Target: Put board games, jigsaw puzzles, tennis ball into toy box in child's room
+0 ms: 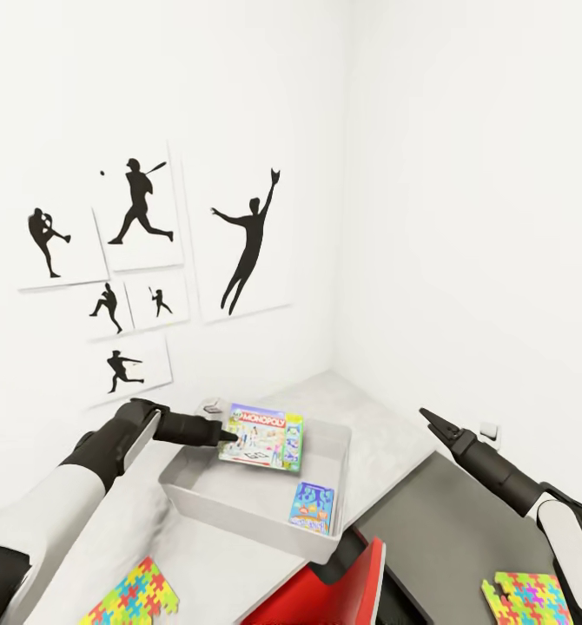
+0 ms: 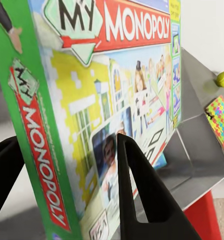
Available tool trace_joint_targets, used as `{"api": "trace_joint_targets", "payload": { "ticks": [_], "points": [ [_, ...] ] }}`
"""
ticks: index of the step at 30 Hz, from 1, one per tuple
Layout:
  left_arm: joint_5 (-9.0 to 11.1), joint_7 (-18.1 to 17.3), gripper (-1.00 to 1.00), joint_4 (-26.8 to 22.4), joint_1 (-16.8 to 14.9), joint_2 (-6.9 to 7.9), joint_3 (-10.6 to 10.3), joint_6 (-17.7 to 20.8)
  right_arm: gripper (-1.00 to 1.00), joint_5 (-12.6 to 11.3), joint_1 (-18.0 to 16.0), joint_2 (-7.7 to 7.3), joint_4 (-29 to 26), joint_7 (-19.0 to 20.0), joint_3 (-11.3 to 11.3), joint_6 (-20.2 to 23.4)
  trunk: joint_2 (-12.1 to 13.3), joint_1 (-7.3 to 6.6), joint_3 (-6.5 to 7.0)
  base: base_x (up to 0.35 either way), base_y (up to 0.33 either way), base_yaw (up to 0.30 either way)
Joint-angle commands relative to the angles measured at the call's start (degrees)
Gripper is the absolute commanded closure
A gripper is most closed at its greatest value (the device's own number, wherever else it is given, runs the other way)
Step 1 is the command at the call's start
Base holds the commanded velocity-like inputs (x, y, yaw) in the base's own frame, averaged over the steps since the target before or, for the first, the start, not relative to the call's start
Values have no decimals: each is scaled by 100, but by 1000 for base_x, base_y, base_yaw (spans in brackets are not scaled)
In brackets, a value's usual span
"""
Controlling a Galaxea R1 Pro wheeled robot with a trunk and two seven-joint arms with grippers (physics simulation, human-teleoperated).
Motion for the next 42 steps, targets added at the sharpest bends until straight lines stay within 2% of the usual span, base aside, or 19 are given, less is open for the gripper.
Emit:
{"api": "trace_joint_targets", "payload": {
  "ticks": [1,10,18,24,29,31,34,36,42],
  "points": [
    [46,16,100,-2,-7,9,-32,37,-100,-24,-6,1,-1,0,-7,38,-9,1,-20,0,0,0],
    [-191,54,100,0,-7,-11,-35,54,-100,-24,-6,9,-1,-3,3,33,-9,1,-103,0,0,0],
    [-265,88,100,0,-7,-17,-42,79,-100,-16,-6,15,-1,-5,9,24,-9,1,-178,0,0,0],
    [-571,80,100,0,-7,-32,-29,103,-100,-8,-6,11,-1,6,5,35,-9,1,-233,0,0,0],
    [-695,101,100,-19,-13,-63,-6,152,-100,-14,-6,0,-1,4,3,36,-9,1,-280,0,0,0],
    [-764,115,100,-107,-31,-75,1,290,-100,-19,-6,-9,3,7,0,40,-9,1,-299,0,0,0],
    [-1034,261,100,-237,-45,-112,9,502,-100,-23,-6,-26,44,12,-5,43,-9,1,-326,0,0,0],
    [-1133,305,100,-274,-48,-132,12,543,-100,-23,-6,-28,57,12,-4,39,-9,1,-345,0,0,0],
    [-1243,348,100,-522,-50,-189,7,660,-100,-24,-6,-25,69,12,2,36,-9,1,-401,0,0,0]
  ]
}}
